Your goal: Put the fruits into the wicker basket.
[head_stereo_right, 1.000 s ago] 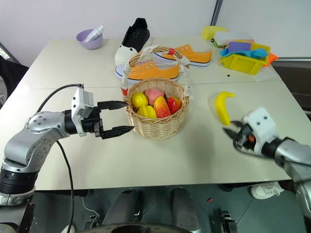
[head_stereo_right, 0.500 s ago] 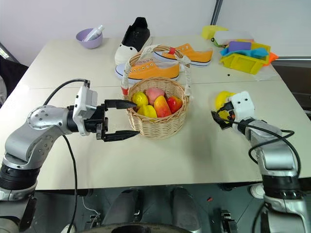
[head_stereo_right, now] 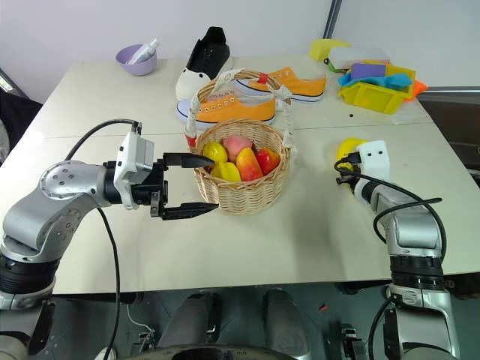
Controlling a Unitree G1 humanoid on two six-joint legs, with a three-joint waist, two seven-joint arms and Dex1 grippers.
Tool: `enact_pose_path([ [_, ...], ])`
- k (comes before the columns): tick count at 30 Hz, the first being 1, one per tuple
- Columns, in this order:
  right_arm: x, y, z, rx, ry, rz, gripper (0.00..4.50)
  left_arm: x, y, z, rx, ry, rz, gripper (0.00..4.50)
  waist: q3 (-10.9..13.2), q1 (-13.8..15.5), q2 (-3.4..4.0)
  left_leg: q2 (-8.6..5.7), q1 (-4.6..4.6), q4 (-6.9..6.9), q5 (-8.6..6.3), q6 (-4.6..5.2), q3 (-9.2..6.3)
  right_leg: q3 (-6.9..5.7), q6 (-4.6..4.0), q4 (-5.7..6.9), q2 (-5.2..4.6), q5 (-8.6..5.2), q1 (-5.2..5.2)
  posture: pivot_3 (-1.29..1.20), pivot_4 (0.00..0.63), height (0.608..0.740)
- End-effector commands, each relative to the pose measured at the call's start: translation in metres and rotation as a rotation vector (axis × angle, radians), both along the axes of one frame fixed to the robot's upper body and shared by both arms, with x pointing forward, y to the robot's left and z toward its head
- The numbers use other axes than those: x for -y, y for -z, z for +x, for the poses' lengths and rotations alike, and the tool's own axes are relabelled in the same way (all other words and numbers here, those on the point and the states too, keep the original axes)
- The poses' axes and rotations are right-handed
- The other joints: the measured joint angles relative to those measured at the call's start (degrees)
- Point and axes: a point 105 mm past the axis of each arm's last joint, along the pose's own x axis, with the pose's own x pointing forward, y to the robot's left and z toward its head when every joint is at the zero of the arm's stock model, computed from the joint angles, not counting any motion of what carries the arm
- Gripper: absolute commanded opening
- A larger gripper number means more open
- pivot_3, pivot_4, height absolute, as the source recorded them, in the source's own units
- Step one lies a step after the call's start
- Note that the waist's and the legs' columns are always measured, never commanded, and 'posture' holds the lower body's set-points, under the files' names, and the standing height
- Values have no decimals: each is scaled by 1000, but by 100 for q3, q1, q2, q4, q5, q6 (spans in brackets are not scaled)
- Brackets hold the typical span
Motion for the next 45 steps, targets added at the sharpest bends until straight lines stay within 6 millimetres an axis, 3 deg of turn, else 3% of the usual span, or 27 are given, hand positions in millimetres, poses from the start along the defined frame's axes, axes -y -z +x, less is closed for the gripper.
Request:
enact_pose_path([
  [1,6,-30,-19,95,-25,-82,443,-5,6,6,14,-74,-36,4500,-2,14,3,0,0,-1,0,0,-2,0,2,0,0,-2,1,0,150,721],
  [7,-22,-58,-79,169,-379,-184,443,-20,17,17,26,-172,-113,4500,-1,28,6,-1,-2,-2,-1,1,-7,-1,7,-2,-2,-5,3,0,150,721],
  [10,-58,-65,-118,117,-663,-99,443,-28,15,21,29,-179,-182,4500,0,-9,6,4,8,-2,-1,1,-1,1,7,-3,1,-5,9,0,150,721],
  [12,-82,-71,-132,102,-801,-67,443,-33,14,25,24,-185,-195,4500,0,-18,5,14,14,0,-1,1,-1,2,3,-3,16,-4,14,0,150,721],
  [15,-110,-81,-134,119,-913,-49,443,-39,11,28,25,-185,-193,4500,1,-15,3,26,18,7,-1,1,-1,5,-18,-3,34,4,16,0,150,721],
  [21,-162,-88,-87,114,-924,-143,443,-58,4,28,21,-188,-146,4500,1,-12,0,33,9,8,0,1,-4,8,-46,-3,45,1,-4,0,150,721],
  [27,-197,-97,-66,94,-951,-150,443,-59,0,25,37,-191,-133,4500,1,27,0,33,-20,-1,0,0,-19,0,-23,-7,35,10,-24,0,150,721],
  [29,-199,-98,-59,90,-928,-155,443,-56,-2,23,40,-187,-140,4500,1,25,0,30,-36,-1,0,0,-22,-4,-22,-12,31,9,-33,0,150,721],
  [35,-194,-116,-56,177,-882,-162,3404,-51,-4,20,43,-181,-143,4500,1,9,0,23,-48,2,0,0,-21,-4,-20,-8,25,11,-45,0,150,721],
  [41,-165,-136,-88,289,-905,-139,3404,-37,-9,18,58,-155,-193,4500,1,37,0,23,-72,7,0,0,-28,-13,-18,-3,27,11,-65,0,150,721],
  [45,-123,-130,-80,269,-675,-59,3404,-26,-23,21,73,-173,-336,4500,-1,32,-2,22,-77,15,0,0,-27,-13,-15,0,25,14,-64,0,150,721],
])
